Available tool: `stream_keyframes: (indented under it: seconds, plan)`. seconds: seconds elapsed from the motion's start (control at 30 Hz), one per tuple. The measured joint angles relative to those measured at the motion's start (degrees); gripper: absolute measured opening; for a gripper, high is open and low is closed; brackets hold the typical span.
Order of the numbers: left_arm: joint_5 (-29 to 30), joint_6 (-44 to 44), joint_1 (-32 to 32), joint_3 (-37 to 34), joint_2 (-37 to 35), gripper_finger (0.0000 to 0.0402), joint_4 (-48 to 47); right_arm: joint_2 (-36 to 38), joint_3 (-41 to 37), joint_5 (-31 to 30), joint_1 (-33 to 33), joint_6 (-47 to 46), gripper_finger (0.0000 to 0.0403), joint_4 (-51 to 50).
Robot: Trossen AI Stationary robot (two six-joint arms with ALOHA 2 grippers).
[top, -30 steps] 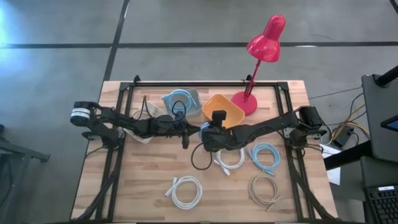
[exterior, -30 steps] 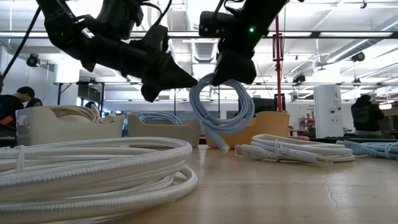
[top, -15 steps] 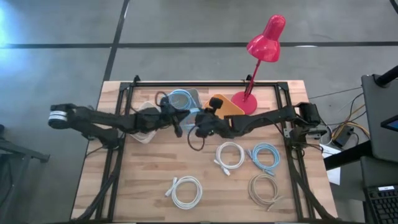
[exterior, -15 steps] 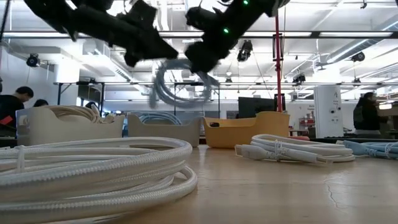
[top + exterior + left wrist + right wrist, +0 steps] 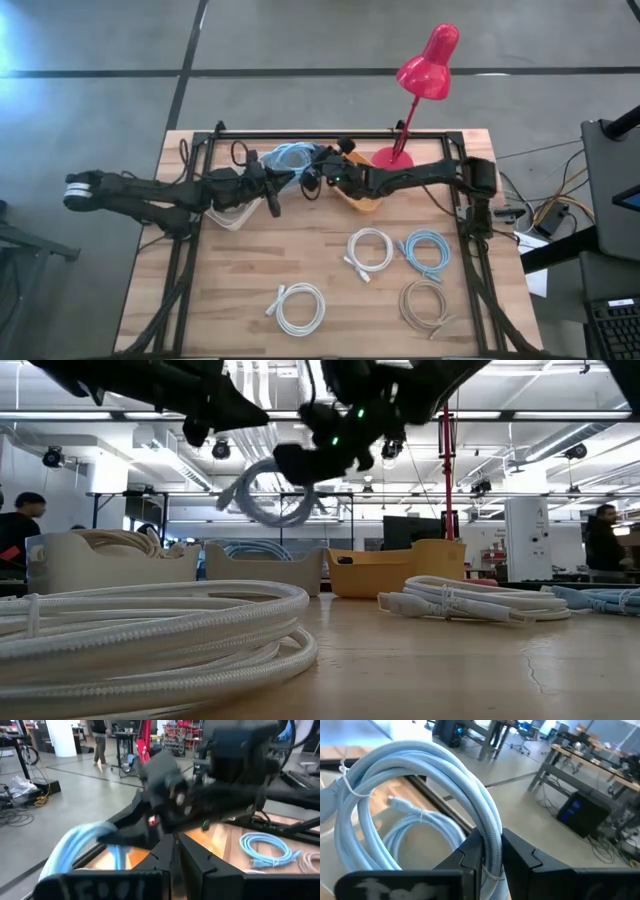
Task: Sort HDMI cables
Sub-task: Put the left light blue hdmi cable into the gray bin
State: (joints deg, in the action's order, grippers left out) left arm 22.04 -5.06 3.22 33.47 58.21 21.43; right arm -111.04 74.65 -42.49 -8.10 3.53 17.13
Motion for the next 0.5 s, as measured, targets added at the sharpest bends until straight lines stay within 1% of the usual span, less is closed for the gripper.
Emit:
stream_keyframes:
  seconds: [0.1, 0.2, 0.33, 0.5]
  plan:
    - [0.02, -0.02, 0.0, -0.08, 0.69, 0.0028, -2.03, -4.02, 0.17, -0.26, -0.46, 1.36, 0.0054, 4.07]
    - [0.03, -0.07, 0.0, -0.09, 1.52, 0.0028, -2.97, -6.81, 1.46, -2.07, -0.9, 0.18, 0.0049, 4.23]
    - [0.11, -1.07, 0.0, -0.09, 2.91, 0.0028, -3.22, -9.22, 3.34, -2.83, -1.25, 0.04, 0.0049, 4.48]
    - [0.12, -1.46, 0.0, -0.09, 4.3, 0.0028, -3.07, -11.61, 5.36, -2.72, -1.26, 1.36, 0.0074, 4.32]
